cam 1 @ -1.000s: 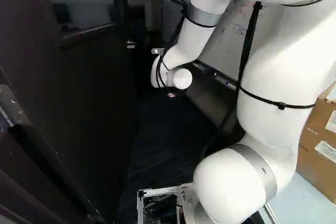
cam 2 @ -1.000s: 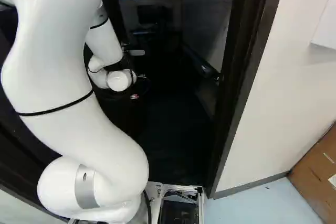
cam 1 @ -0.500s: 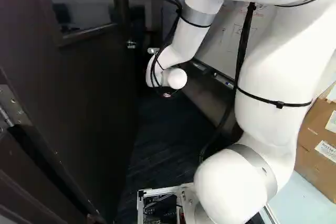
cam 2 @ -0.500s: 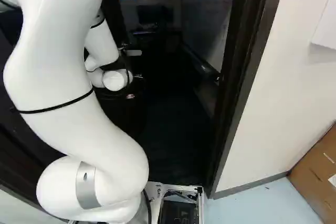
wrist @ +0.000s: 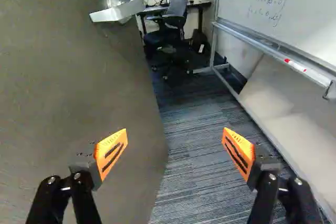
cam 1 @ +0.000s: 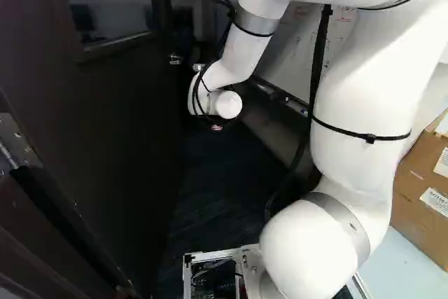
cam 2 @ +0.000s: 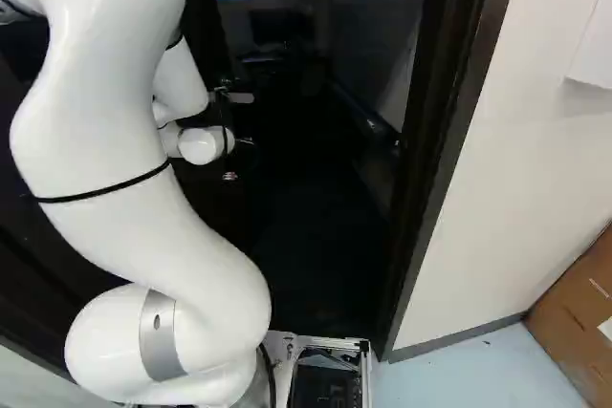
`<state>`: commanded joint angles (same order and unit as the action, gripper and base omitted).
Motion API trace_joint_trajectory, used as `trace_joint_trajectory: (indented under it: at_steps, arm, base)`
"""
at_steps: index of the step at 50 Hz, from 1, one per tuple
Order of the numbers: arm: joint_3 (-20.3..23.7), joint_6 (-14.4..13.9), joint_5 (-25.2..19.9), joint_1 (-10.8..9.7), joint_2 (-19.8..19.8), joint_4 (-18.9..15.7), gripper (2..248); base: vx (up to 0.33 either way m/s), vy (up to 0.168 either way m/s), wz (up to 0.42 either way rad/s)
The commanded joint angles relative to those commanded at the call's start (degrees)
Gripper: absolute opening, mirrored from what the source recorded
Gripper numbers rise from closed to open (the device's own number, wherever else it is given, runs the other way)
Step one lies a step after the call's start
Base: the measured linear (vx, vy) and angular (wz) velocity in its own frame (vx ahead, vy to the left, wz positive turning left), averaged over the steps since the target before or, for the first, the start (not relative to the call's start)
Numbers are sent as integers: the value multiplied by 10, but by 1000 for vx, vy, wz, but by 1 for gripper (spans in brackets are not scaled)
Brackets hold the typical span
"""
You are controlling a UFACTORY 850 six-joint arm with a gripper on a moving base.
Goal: Open the door and move inside
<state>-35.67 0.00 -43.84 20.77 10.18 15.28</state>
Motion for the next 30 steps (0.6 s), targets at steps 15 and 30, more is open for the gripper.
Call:
trace_joint_trajectory:
  at_steps: [15, 30]
  arm:
    - [-9, 0, 4, 18, 8, 34, 247]
    - [-18, 0, 4, 40, 16, 56, 247]
  base:
    - [0, 0, 0]
    - [0, 0, 0]
